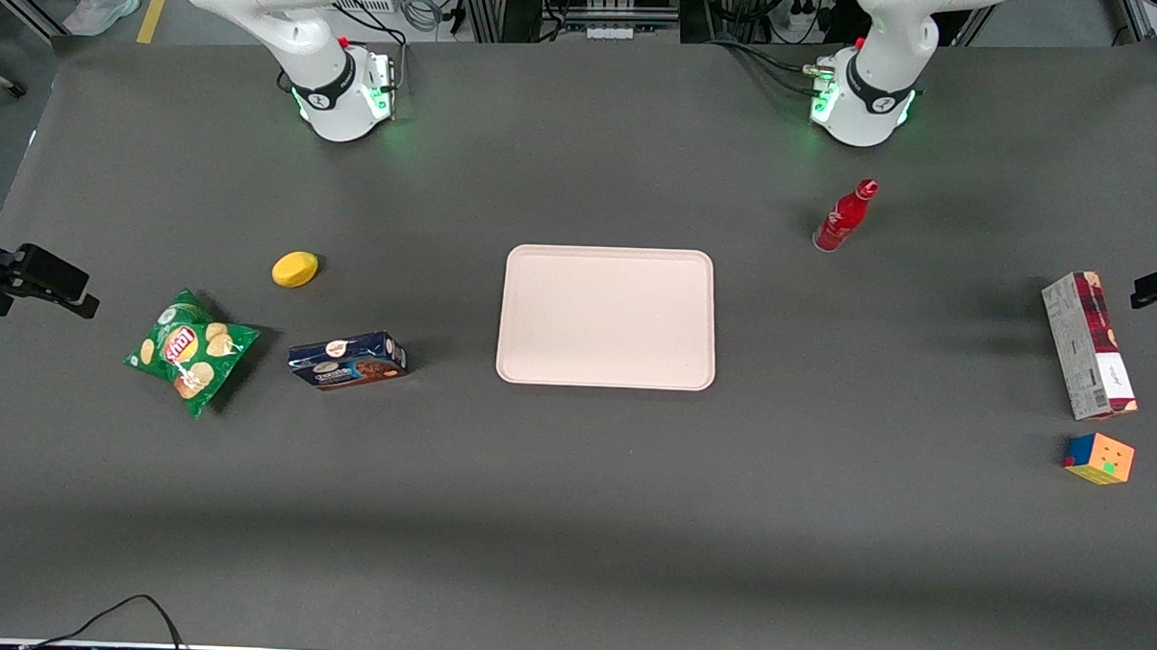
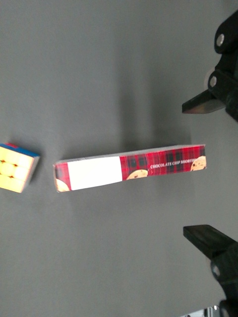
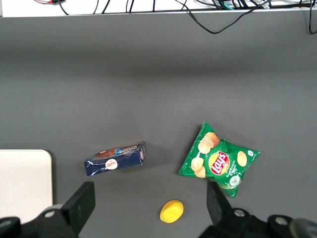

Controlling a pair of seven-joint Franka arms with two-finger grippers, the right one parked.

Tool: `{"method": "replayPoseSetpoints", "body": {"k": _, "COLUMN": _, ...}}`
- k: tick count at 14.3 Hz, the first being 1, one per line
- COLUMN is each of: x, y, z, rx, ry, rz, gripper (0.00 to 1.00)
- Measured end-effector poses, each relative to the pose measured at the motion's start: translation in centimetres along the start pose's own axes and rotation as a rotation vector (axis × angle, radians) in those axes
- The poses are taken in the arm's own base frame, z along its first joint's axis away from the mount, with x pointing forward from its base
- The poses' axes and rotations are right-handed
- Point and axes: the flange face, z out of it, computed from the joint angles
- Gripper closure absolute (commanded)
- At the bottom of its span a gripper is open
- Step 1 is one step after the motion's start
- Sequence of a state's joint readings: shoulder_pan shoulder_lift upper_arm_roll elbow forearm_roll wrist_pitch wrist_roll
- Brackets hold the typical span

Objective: Place red cookie box on tray
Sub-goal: 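Lower the open left gripper around the cookie box and close it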

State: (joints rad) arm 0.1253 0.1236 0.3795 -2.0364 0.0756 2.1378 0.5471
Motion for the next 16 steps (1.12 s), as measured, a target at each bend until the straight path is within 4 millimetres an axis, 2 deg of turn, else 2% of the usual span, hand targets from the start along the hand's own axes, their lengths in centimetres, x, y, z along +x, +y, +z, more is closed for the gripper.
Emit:
{"method": "replayPoseSetpoints", "body": {"k": 4, "x": -2.2, "y": -1.8, "z": 5.3, "rx": -0.028, "ry": 0.045, "rz": -0.033, "gripper": 0.0}}
{"method": "replayPoseSetpoints", "body": {"k": 8, "x": -2.2, "y": -1.7, "z": 9.5, "rx": -0.053, "ry": 0.051, "rz": -0.079, "gripper": 0.0}}
{"method": "replayPoseSetpoints", "body": {"k": 16, "x": -1.6, "y": -1.2, "z": 15.0, "rx": -0.057, "ry": 0.042, "rz": -0.122, "gripper": 0.0}}
